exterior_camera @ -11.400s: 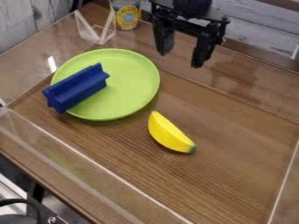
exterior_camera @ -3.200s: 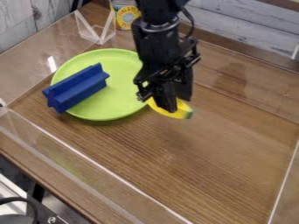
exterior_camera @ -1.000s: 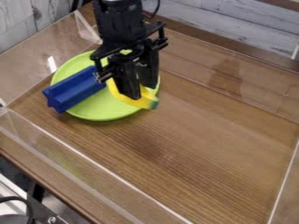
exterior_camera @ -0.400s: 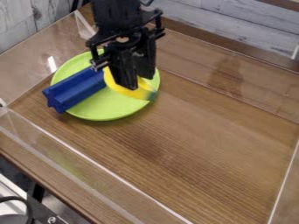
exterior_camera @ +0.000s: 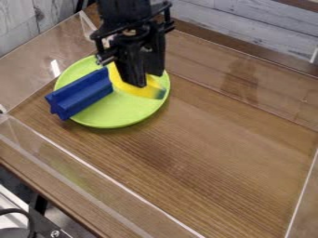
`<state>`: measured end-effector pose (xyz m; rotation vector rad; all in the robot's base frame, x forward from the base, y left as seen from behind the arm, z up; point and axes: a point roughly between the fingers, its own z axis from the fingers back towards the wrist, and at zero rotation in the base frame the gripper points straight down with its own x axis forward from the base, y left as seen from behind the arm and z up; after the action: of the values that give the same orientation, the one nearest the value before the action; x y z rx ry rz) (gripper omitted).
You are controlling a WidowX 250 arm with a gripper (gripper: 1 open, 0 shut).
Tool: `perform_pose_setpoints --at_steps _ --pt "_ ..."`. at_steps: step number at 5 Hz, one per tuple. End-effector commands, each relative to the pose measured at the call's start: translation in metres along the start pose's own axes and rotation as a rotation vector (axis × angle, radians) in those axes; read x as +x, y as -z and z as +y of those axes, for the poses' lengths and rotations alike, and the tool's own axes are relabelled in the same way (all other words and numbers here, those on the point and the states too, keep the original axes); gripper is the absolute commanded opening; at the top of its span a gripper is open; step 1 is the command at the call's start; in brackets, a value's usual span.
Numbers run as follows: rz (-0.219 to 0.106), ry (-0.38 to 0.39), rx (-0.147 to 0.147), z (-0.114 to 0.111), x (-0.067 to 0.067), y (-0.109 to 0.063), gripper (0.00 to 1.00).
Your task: Put the banana in the green plate
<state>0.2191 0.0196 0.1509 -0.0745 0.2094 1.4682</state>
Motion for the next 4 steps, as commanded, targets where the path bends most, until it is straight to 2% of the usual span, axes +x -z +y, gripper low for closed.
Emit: perform_pose_setpoints --at_steps 1,3,4 --pt "-0.007 -0.025 -0.041 -0.0054 0.0025 -0.0161 0.00" --pt "0.005 -0.060 -0.037 -0.0071 0.0030 -0.0205 0.00" --pt "-0.004 -0.050 -0.037 -0.0071 0.0067 -0.0200 0.00"
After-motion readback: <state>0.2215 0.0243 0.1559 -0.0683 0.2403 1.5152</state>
